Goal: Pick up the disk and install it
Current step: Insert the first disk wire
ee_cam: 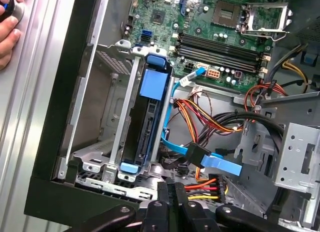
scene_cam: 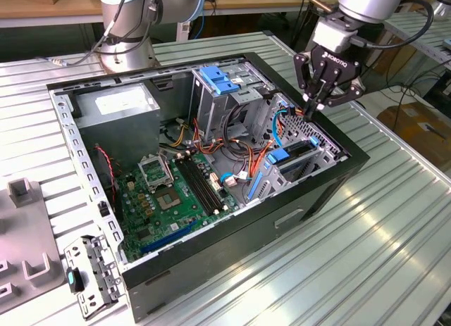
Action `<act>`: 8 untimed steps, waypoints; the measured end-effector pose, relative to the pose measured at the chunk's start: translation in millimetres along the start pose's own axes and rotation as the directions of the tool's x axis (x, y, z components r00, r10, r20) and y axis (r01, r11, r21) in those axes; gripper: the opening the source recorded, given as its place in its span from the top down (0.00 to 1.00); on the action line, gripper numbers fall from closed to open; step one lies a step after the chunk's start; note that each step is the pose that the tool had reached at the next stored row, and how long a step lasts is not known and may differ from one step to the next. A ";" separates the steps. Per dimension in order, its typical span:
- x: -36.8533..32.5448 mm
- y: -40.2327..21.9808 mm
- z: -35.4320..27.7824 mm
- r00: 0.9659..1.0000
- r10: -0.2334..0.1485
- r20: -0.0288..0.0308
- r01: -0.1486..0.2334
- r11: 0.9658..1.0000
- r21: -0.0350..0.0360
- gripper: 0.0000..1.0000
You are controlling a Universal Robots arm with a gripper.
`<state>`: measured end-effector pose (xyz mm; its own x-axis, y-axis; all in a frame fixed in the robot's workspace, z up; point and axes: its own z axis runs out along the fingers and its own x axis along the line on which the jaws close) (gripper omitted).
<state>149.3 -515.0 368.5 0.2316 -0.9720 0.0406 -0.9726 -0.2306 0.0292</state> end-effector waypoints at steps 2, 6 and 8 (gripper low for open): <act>0.0 0.1 0.0 1.000 0.018 0.000 -0.018 1.000 -0.001 0.84; -0.2 0.1 1.2 0.997 0.083 0.002 -0.083 0.997 -0.003 0.84; -0.4 0.9 2.4 0.995 0.102 0.003 -0.102 0.995 -0.004 0.84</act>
<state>148.3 -514.9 366.1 0.1311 -0.9905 0.0409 -0.9911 -0.1299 0.0292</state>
